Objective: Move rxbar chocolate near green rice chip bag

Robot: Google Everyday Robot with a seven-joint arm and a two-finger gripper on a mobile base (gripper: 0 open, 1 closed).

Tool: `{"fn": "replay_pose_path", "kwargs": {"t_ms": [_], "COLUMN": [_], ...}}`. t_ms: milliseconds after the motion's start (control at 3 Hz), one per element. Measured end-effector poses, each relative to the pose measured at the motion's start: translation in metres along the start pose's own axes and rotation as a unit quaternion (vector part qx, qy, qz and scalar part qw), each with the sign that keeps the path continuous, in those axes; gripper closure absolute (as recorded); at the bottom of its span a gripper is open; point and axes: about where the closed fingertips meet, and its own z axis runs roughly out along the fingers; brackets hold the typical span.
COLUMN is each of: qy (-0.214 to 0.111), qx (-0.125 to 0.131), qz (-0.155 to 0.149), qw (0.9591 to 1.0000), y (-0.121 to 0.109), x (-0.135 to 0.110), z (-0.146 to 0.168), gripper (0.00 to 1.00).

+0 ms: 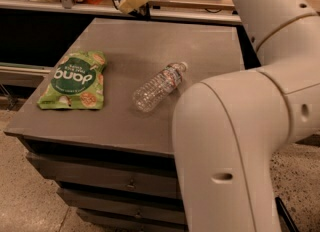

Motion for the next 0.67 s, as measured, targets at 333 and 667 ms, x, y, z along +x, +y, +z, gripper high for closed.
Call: {"fn": "replay_pose_path", "kwargs": {"t_ms": [333,667], "qy": [-0.016,-0.012], "qx": [0.041,0.045], "qz": [-0.017,-0.016], "qw": [0.9989,0.9988], "y": [0.011,0.041], "x": [-0.035,-0.040], "z": [-0.015,-0.008], "gripper": [1.00,1.00]}}
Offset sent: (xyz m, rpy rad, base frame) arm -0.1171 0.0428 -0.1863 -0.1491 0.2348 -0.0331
